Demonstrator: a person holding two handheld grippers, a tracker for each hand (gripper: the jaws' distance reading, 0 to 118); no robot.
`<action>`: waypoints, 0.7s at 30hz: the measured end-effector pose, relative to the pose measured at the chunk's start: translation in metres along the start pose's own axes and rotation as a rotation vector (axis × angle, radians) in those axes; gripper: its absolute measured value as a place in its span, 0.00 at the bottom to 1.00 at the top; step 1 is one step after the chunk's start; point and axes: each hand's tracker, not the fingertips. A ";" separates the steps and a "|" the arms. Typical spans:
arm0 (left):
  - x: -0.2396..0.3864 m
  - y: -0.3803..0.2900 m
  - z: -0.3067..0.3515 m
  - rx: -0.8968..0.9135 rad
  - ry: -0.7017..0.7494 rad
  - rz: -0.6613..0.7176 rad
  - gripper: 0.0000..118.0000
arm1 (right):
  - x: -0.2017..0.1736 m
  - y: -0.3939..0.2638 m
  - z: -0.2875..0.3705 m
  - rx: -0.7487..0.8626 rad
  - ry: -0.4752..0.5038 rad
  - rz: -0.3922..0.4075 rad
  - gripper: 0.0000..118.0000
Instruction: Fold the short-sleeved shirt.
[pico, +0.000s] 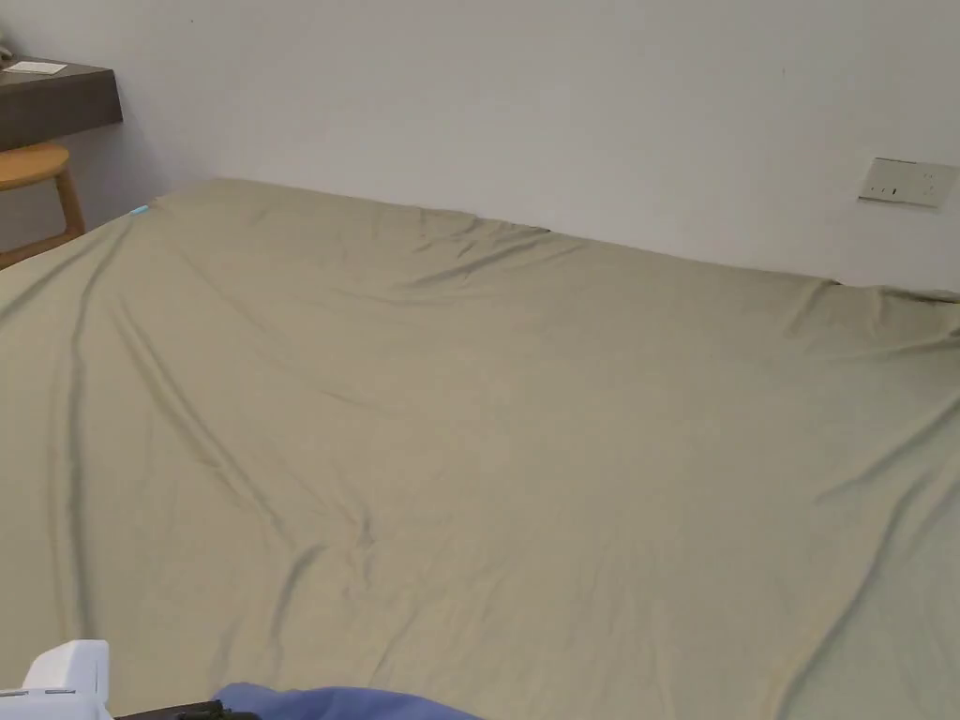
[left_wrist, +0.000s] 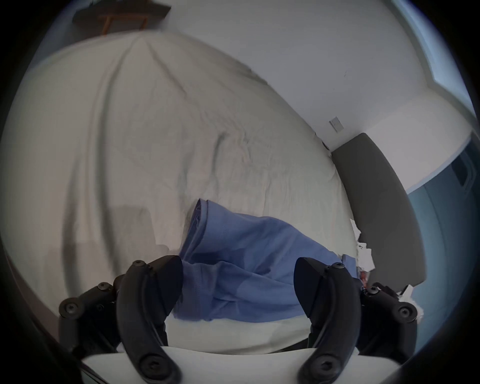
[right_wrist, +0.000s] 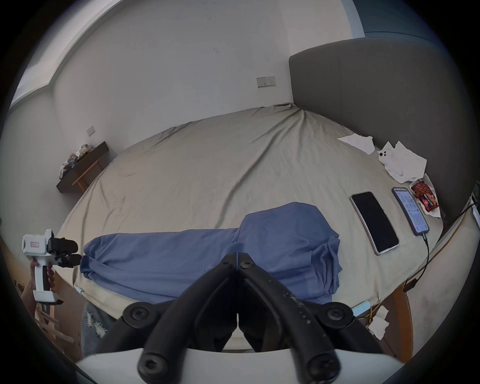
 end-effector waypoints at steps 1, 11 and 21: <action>0.000 0.002 -0.008 -0.037 0.009 0.020 0.77 | -0.004 0.002 -0.002 -0.007 -0.003 0.012 0.01; -0.009 0.015 -0.028 -0.143 -0.027 -0.047 0.76 | -0.036 0.017 -0.009 -0.038 0.069 0.082 0.01; -0.016 0.018 -0.029 -0.143 -0.051 -0.022 0.77 | -0.041 0.012 -0.020 -0.085 0.066 0.097 0.01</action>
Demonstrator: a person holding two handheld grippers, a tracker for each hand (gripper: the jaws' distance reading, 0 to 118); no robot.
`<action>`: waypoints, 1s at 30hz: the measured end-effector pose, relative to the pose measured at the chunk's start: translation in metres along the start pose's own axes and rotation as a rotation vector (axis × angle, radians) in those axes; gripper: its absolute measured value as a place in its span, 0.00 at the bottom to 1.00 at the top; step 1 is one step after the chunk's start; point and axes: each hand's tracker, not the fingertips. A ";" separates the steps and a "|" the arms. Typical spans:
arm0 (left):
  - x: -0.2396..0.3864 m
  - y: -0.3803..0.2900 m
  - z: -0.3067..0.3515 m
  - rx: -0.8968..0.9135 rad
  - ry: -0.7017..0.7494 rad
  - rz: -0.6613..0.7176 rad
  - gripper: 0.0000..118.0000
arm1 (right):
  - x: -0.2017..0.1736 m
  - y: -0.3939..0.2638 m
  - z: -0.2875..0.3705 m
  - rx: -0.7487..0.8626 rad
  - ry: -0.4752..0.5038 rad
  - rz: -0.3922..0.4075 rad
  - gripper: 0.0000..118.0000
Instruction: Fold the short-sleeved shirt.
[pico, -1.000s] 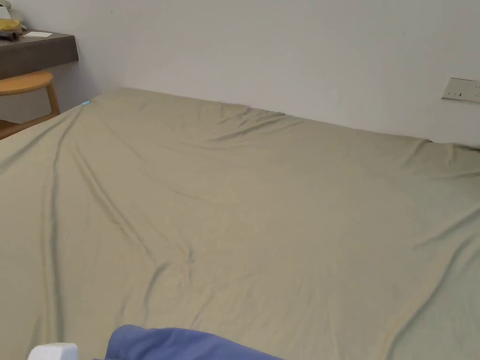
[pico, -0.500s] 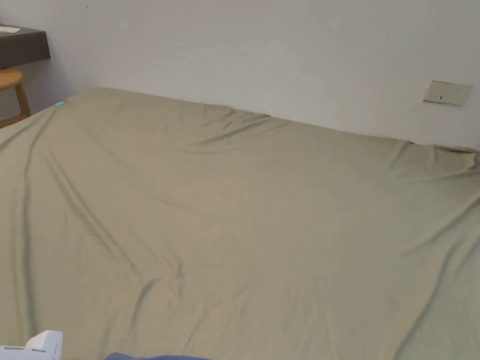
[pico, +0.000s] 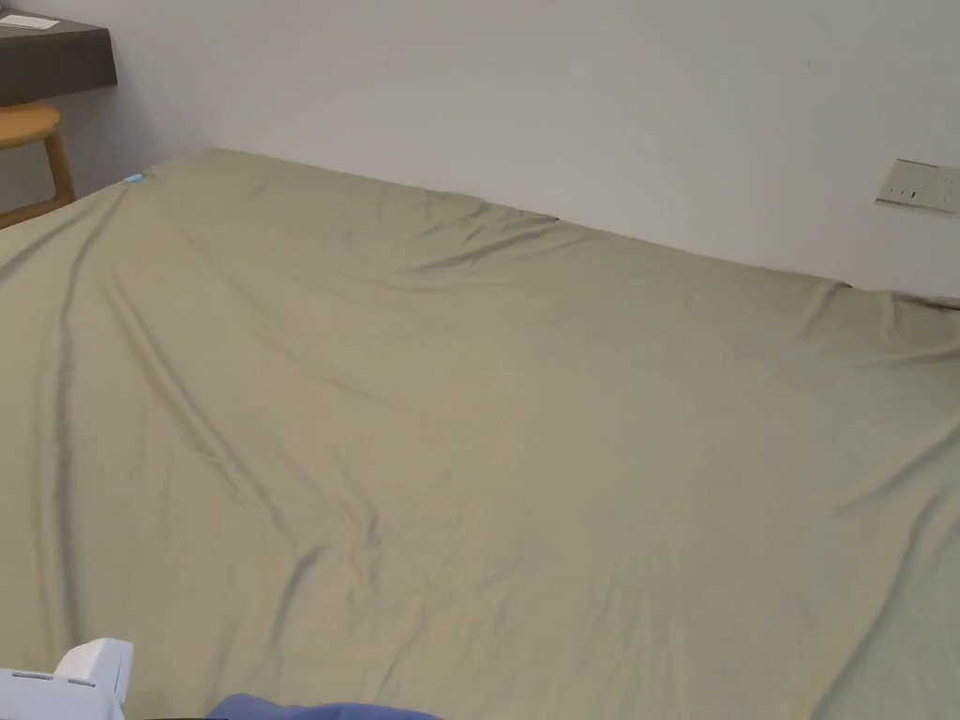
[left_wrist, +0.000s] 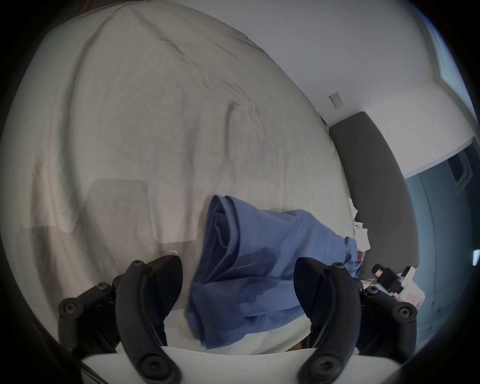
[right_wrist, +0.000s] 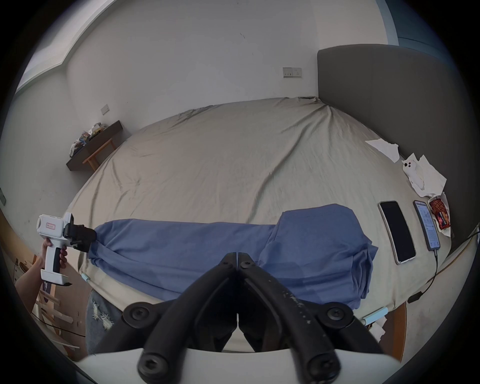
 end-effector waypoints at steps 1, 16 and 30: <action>0.001 0.001 -0.002 0.000 -0.010 0.011 0.72 | 0.000 0.000 0.000 -0.004 0.000 -0.002 0.01; 0.017 -0.008 0.018 0.014 -0.058 0.083 0.08 | 0.007 -0.002 0.001 -0.015 0.011 -0.054 0.01; 0.049 0.006 0.091 0.121 0.272 0.009 0.07 | 0.010 -0.006 0.005 0.002 0.039 -0.088 0.01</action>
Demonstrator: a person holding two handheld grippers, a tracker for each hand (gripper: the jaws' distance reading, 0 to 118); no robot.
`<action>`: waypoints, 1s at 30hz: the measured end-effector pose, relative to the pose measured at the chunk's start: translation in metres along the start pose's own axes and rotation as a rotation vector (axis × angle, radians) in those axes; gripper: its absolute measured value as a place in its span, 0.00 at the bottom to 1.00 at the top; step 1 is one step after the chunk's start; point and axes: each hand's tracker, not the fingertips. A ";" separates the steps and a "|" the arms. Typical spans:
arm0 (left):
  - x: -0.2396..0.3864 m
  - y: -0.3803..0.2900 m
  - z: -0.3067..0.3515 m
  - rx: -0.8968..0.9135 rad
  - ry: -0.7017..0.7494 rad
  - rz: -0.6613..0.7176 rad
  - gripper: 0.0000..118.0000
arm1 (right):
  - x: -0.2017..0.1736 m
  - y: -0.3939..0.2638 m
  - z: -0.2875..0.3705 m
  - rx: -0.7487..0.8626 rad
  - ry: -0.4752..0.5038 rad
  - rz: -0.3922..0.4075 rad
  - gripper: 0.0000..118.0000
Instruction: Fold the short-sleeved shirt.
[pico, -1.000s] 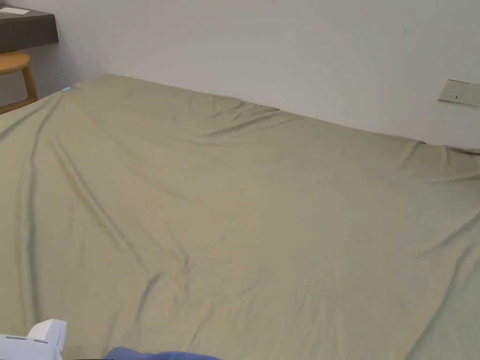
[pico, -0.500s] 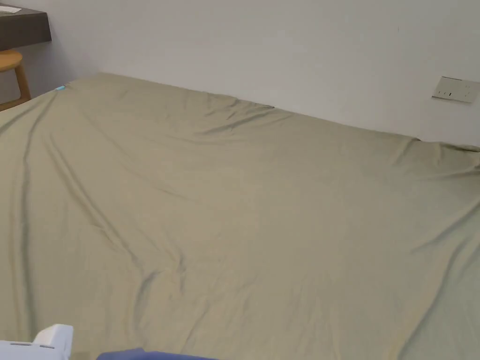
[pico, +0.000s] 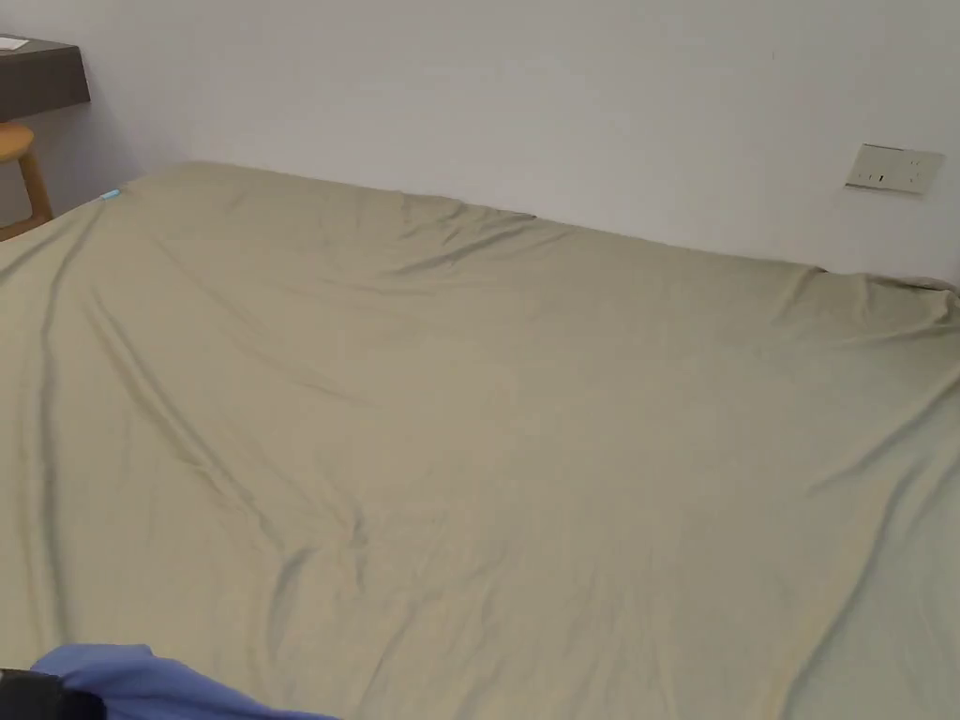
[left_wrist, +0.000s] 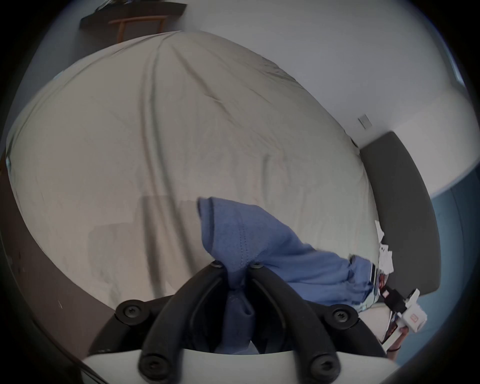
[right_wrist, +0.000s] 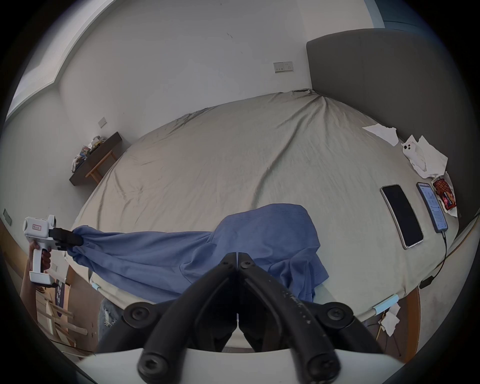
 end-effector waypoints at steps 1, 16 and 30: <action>0.015 -0.004 0.001 -0.007 -0.016 -0.024 0.07 | 0.000 0.000 0.000 0.002 0.004 -0.004 0.01; 0.189 -0.064 -0.139 -0.240 -0.254 -0.288 0.19 | 0.038 -0.021 0.014 0.012 0.004 -0.120 0.01; 0.187 -0.058 -0.102 -0.090 -0.341 -0.224 0.00 | 0.045 -0.022 0.013 0.013 0.031 -0.157 0.01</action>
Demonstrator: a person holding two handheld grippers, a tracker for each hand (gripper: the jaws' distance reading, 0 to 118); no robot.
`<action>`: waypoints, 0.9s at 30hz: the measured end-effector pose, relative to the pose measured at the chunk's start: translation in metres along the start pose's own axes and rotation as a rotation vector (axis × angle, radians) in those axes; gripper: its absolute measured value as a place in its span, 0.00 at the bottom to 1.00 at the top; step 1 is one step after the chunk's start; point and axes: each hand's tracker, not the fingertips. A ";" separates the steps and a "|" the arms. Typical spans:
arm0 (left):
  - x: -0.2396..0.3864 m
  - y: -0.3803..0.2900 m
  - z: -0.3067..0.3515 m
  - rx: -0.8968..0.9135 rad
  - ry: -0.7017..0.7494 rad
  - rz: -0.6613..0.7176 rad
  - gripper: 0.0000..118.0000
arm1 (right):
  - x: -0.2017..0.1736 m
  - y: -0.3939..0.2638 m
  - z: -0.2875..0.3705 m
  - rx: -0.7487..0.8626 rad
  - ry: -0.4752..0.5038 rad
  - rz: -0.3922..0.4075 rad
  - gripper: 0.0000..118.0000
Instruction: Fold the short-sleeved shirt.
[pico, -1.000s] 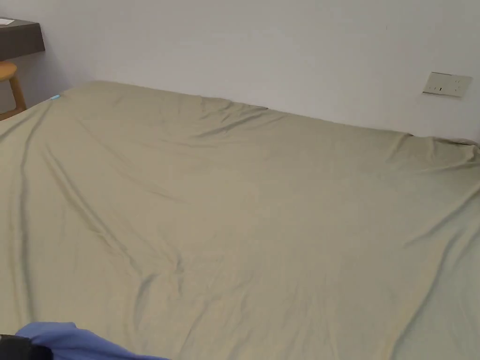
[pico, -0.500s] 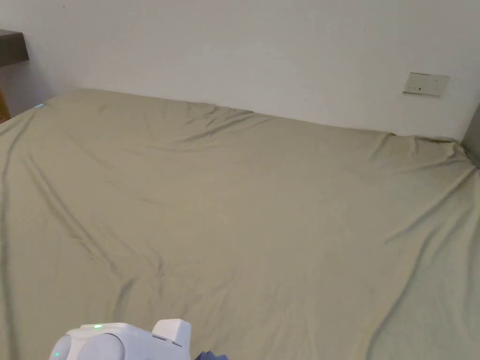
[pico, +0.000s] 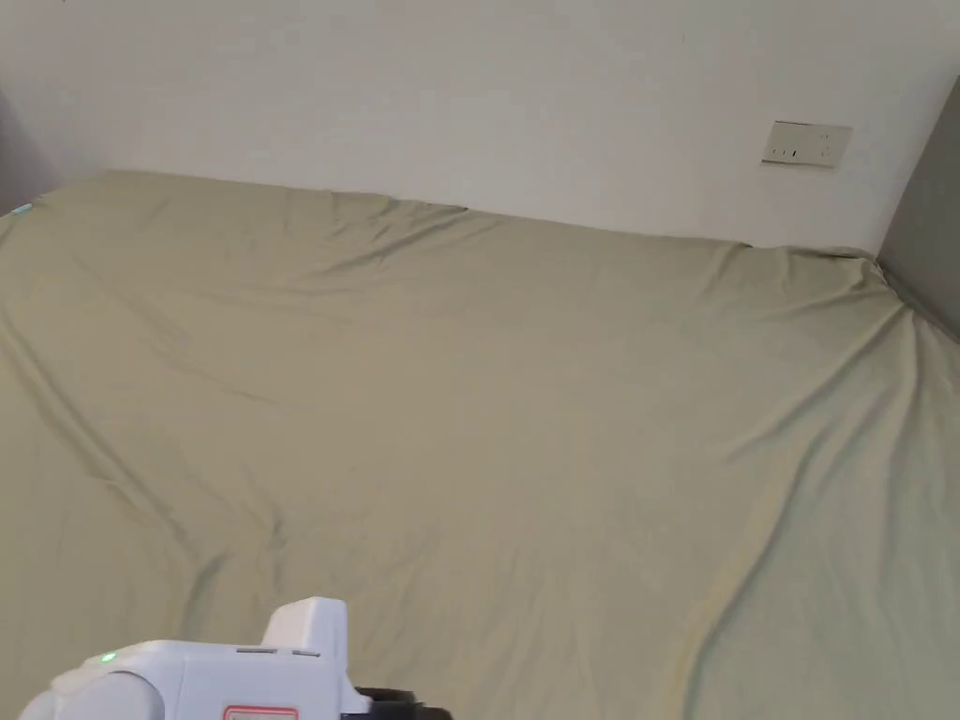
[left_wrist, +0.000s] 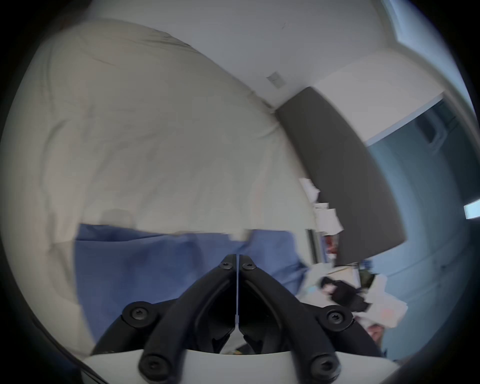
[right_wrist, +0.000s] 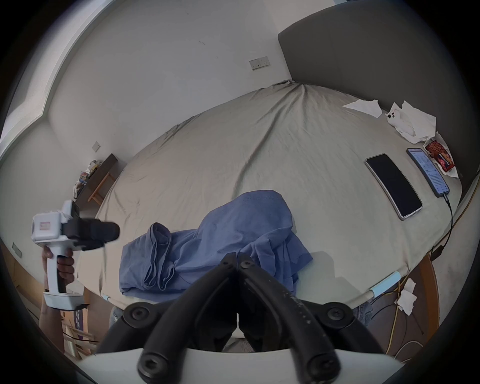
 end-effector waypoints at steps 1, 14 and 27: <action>-0.008 -0.003 -0.006 -0.033 0.058 0.013 0.00 | 0.001 0.000 0.000 -0.002 0.002 0.000 0.01; -0.007 -0.049 -0.103 -0.166 -0.165 0.180 0.00 | 0.004 -0.005 -0.001 -0.035 -0.030 -0.002 0.01; -0.075 -0.040 0.063 0.237 0.047 0.095 0.48 | -0.042 0.005 -0.009 -0.001 0.120 0.120 0.01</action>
